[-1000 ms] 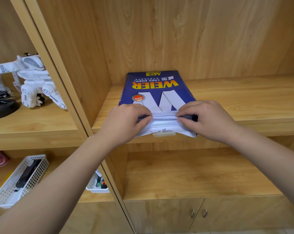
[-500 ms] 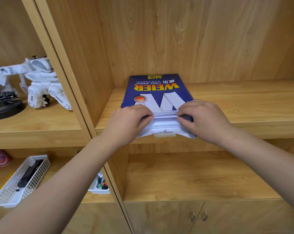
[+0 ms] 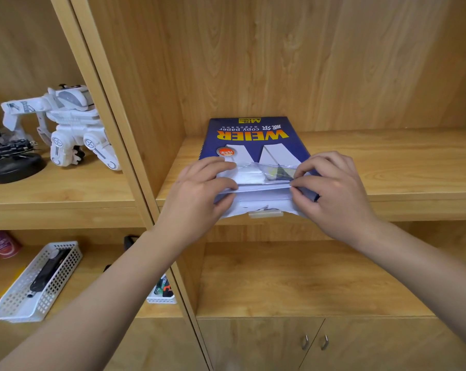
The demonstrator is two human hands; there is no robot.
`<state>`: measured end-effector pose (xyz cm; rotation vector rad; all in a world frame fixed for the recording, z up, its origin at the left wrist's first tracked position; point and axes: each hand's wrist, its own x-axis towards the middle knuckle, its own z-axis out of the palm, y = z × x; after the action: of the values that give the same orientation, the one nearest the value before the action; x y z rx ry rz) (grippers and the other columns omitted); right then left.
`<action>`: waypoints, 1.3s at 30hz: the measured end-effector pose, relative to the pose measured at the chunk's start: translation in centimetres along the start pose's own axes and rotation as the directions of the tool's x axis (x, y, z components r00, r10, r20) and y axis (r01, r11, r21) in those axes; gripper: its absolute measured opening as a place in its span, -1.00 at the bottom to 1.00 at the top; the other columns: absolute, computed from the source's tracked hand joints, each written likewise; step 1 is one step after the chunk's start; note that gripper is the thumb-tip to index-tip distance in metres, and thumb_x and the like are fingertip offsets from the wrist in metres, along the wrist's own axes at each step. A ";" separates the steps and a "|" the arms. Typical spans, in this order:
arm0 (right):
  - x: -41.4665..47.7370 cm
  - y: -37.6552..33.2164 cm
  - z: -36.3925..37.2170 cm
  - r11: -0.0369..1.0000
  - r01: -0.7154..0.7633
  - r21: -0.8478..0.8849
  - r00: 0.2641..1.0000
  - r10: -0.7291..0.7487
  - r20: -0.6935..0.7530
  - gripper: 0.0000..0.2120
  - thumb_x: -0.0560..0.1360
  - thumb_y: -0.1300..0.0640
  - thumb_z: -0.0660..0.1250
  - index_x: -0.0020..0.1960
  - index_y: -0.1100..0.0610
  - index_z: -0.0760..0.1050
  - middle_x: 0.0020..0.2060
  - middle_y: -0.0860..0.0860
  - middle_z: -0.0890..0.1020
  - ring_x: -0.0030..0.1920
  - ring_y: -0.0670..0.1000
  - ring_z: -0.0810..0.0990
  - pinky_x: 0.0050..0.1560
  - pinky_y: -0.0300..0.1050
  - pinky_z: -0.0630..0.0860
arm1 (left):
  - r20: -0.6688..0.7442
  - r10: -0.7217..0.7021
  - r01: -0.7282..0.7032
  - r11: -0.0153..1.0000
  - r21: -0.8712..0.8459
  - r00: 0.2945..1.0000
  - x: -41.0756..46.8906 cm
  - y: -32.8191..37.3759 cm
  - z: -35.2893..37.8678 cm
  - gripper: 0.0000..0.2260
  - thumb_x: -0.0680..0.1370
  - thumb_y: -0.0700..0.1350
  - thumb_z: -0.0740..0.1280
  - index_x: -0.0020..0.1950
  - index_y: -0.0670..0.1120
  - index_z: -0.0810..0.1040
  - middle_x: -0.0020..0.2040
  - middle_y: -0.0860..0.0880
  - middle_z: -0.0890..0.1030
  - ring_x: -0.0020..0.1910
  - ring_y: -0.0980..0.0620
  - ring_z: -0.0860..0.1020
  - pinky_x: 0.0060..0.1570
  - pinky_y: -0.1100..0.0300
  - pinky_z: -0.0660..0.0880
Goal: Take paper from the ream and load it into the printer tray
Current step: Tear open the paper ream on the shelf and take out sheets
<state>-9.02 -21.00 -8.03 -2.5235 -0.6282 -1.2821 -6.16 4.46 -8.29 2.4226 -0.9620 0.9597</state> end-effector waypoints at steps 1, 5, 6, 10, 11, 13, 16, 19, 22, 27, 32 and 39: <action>-0.2 -0.1 -0.1 1.000 0.000 0.004 1.000 0.000 -0.014 -0.91 0.41 0.24 0.42 -0.26 0.14 0.67 -0.19 -0.01 0.64 -0.04 0.14 0.52 0.08 -0.07 0.26 | -0.034 0.019 -0.019 1.000 0.001 0.999 -0.2 0.0 0.0 -0.86 0.52 -0.09 0.39 -0.11 -0.12 0.72 0.15 -0.09 0.68 0.24 -0.17 0.58 0.18 -0.08 0.49; -1.0 -0.6 -0.8 1.000 0.014 -0.002 0.997 -0.014 -0.073 -0.90 0.40 0.25 0.48 -0.28 0.12 0.66 -0.21 -0.02 0.65 -0.06 0.15 0.55 0.08 -0.03 0.27 | -0.138 0.077 -0.075 0.997 0.020 0.987 -0.9 0.7 -0.4 -0.95 0.50 -0.18 0.48 -0.14 -0.13 0.72 0.08 -0.10 0.69 0.20 -0.21 0.58 0.21 -0.10 0.43; -1.3 -0.6 -1.0 1.000 0.022 -0.007 0.996 -0.022 -0.081 -0.90 0.40 0.24 0.48 -0.28 0.12 0.66 -0.21 -0.02 0.65 -0.07 0.16 0.56 0.08 -0.01 0.28 | -0.158 0.087 -0.083 0.996 0.027 0.984 -1.1 0.9 -0.5 -0.95 0.50 -0.19 0.49 -0.15 -0.14 0.72 0.06 -0.10 0.69 0.18 -0.21 0.59 0.22 -0.09 0.41; -2.5 -0.7 -1.7 0.997 0.062 -0.047 0.994 -0.066 -0.091 -0.92 0.44 0.18 0.46 -0.22 0.10 0.68 -0.22 -0.03 0.66 -0.07 0.17 0.60 0.07 0.09 0.31 | -0.193 0.076 -0.072 0.997 0.030 0.978 -2.1 2.0 -0.8 -0.96 0.49 -0.21 0.50 -0.16 -0.14 0.73 -0.01 -0.07 0.70 0.13 -0.19 0.59 0.22 0.00 0.33; -2.9 -0.7 -1.8 0.996 0.070 -0.052 0.994 -0.074 -0.086 -0.94 0.45 0.17 0.45 -0.20 0.09 0.68 -0.22 -0.03 0.67 -0.07 0.17 0.60 0.07 0.12 0.32 | -0.197 0.071 -0.067 0.997 0.026 0.978 -2.4 2.3 -0.9 -0.96 0.49 -0.21 0.50 -0.16 -0.14 0.73 -0.02 -0.06 0.69 0.12 -0.18 0.59 0.21 0.01 0.33; -3.6 -0.7 -2.0 0.995 0.082 -0.055 0.994 -0.086 -0.061 -0.95 0.44 0.14 0.45 -0.15 0.09 0.69 -0.19 -0.03 0.67 -0.04 0.17 0.61 0.08 0.15 0.31 | -0.213 0.060 -0.057 0.998 0.019 0.975 -3.0 2.8 -0.9 -0.96 0.49 -0.21 0.50 -0.16 -0.14 0.73 -0.05 -0.06 0.69 0.08 -0.16 0.60 0.16 0.00 0.37; -4.6 -0.2 -2.1 0.996 0.076 -0.048 0.996 -0.079 -0.048 -0.92 0.43 0.15 0.45 -0.10 0.07 0.70 -0.13 -0.03 0.69 -0.01 0.18 0.60 0.08 0.14 0.29 | -0.251 0.022 -0.026 1.000 -0.015 0.968 -3.7 3.6 -1.2 -0.95 0.49 -0.22 0.49 -0.16 -0.17 0.74 -0.09 -0.08 0.68 0.00 -0.17 0.61 0.05 -0.12 0.44; -5.5 0.2 -2.2 0.999 0.045 0.005 0.994 -0.044 -0.102 -0.88 0.41 0.24 0.45 -0.10 0.08 0.71 -0.15 -0.02 0.69 -0.05 0.14 0.55 0.05 0.11 0.30 | -0.272 -0.033 0.022 0.999 -0.043 0.962 -4.3 4.4 -1.8 -0.95 0.49 -0.23 0.48 -0.13 -0.19 0.74 -0.09 -0.09 0.67 -0.01 -0.14 0.57 0.04 -0.11 0.47; -6.1 0.2 -2.5 0.996 0.041 0.082 0.988 -0.028 -0.150 -0.88 0.42 0.28 0.43 -0.10 0.13 0.72 -0.17 0.02 0.70 -0.12 0.14 0.54 -0.03 0.10 0.36 | -0.288 -0.094 0.079 0.995 -0.063 0.953 -4.9 5.6 -2.2 -0.96 0.48 -0.26 0.48 -0.12 -0.19 0.74 -0.10 -0.05 0.64 -0.04 -0.10 0.54 0.08 0.07 0.46; -7.5 -0.1 -3.3 0.967 0.070 0.244 0.984 -0.026 -0.177 -0.88 0.46 0.33 0.40 -0.08 0.21 0.71 -0.18 0.08 0.70 -0.20 0.20 0.58 -0.15 0.13 0.45 | -0.282 -0.191 0.176 0.981 -0.079 0.940 -6.5 7.6 -2.8 -0.92 0.50 -0.18 0.46 -0.07 -0.15 0.73 -0.03 -0.04 0.61 0.00 -0.04 0.53 0.10 0.21 0.41; -8.6 -0.6 -4.1 0.930 0.026 0.367 0.977 0.054 -0.204 -0.89 0.46 0.32 0.42 -0.09 0.21 0.71 -0.27 0.07 0.68 -0.28 0.12 0.51 -0.17 -0.12 0.42 | -0.199 -0.634 0.496 0.731 -0.468 0.747 -8.3 10.2 -2.8 -0.36 0.35 0.03 0.54 0.41 0.03 0.44 0.30 0.03 0.49 0.27 0.06 0.52 0.24 0.18 0.46; -9.2 -1.7 -4.8 0.891 0.072 0.447 0.971 0.039 -0.234 -0.89 0.43 0.35 0.44 -0.09 0.21 0.71 -0.32 0.08 0.66 -0.33 0.12 0.47 -0.23 -0.16 0.37 | 0.502 -0.786 0.318 -0.402 -0.859 0.360 -8.4 15.8 -2.3 -0.07 0.05 0.07 0.72 0.38 -0.05 0.51 0.34 -0.16 0.57 0.20 -0.15 0.65 0.01 -0.13 0.64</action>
<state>-18.01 -23.89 -12.65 -1.9567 -0.7880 -1.2430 -22.90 -1.47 -11.37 0.9272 0.2034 0.0312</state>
